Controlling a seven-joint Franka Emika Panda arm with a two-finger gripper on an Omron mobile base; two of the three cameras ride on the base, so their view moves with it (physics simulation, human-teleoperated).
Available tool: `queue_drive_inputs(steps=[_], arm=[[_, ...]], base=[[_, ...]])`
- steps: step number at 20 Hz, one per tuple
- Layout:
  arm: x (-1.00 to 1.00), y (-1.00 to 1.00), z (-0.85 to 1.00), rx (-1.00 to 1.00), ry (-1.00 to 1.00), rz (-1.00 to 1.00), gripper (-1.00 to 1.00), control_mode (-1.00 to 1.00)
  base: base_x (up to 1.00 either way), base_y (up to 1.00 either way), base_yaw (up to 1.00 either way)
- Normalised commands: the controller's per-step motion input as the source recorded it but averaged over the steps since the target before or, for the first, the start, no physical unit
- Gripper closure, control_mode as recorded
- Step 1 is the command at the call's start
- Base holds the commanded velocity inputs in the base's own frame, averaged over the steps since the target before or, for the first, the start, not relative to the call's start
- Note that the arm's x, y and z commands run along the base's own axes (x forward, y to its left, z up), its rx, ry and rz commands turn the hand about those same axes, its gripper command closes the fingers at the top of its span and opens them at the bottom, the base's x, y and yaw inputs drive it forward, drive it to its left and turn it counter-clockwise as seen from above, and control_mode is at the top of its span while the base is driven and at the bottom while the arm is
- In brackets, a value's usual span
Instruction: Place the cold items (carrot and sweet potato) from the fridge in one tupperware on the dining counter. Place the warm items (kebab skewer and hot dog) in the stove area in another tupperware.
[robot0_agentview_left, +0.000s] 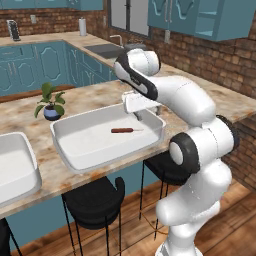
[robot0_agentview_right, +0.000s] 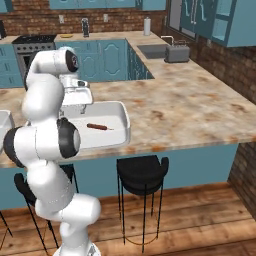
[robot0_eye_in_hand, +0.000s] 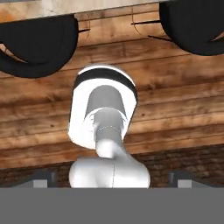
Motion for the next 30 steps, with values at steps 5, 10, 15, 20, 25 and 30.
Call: queue_drive_inputs(steps=[5, 10, 15, 20, 25, 30], arm=[[-0.34, -0.01, -0.05, 0.07, -0.78, -0.28, -1.00, -1.00], [0.00, -0.15, -0.59, 0.21, -0.21, -0.21, -1.00, -1.00], [0.00, -0.01, -0.32, -0.03, -0.19, 0.02, -1.00, -1.00], [0.00, 0.00, -0.27, -0.07, 0.01, 0.00, -1.00, -1.00], [0.00, 0.00, 0.00, 0.00, 0.00, 0.00, -1.00, -1.00], [-0.01, 0.00, 0.00, 0.00, 0.00, 0.00, -1.00, 1.00]], base=[[0.00, 0.00, 0.00], [0.00, 0.00, 0.00], [0.00, 0.00, 0.00], [0.00, 0.00, 0.00], [0.00, 0.00, 0.00], [-0.22, 0.00, 0.00]])
